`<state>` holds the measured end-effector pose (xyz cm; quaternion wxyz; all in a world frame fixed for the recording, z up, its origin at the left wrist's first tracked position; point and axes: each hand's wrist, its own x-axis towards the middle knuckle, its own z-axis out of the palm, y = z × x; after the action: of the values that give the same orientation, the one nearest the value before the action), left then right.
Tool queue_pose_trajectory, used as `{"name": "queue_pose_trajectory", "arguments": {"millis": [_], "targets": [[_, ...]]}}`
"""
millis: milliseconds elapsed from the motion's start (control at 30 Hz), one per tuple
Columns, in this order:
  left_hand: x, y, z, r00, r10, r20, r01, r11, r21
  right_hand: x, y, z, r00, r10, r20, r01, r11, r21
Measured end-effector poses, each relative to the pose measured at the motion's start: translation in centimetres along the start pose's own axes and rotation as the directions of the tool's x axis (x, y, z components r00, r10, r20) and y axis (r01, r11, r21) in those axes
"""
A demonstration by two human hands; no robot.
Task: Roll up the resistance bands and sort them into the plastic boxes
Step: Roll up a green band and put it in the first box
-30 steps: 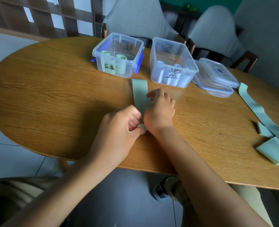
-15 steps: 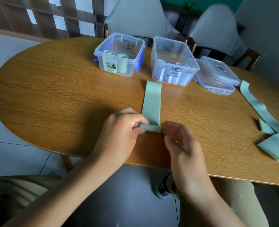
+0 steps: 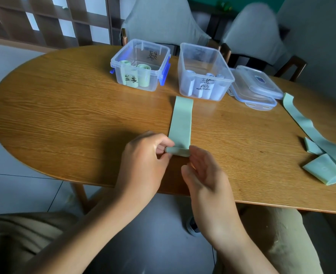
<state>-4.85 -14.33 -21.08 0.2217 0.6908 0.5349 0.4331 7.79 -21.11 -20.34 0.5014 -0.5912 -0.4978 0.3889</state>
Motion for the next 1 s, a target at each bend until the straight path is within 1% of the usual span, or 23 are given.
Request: {"name": "queue_pose_trajectory", "arguments": {"millis": [133, 300, 533, 667, 833, 1000], "targets": [[-0.7, 0.8, -0.5, 0.995, -0.095, -0.021, 0.091, 0.987, -0.136, -0.4, -0.1, 0.0, 1.0, -0.006, 0.011, 0.006, 1.0, 0.016], [-1.4, 1.2, -0.9, 0.982, -0.186, -0.018, 0.175, 0.95, -0.257, -0.5, -0.1, 0.0, 0.999, -0.018, 0.027, 0.017, 1.0, 0.021], [-2.5, 1.8, -0.9, 0.974, -0.224, 0.021, 0.211, 0.88, -0.425, -0.5, 0.1, -0.1, 0.999, -0.024, 0.028, 0.022, 0.998, 0.058], [-2.8, 1.7, -0.7, 0.968, -0.245, 0.048, 0.24, 0.859, -0.452, -0.6, -0.1, -0.1, 0.998, -0.032, 0.049, 0.026, 0.994, 0.111], [-2.6, 1.2, -0.9, 0.938, -0.304, 0.165, 0.345, 0.786, -0.513, -0.6, 0.1, 0.2, 0.999, -0.029, 0.026, 0.024, 0.983, 0.182], [-2.8, 1.5, -1.1, 0.932, -0.306, 0.194, 0.363, 0.786, -0.5, -0.7, -0.2, 0.2, 0.999, -0.022, 0.049, 0.017, 0.994, 0.108]]}}
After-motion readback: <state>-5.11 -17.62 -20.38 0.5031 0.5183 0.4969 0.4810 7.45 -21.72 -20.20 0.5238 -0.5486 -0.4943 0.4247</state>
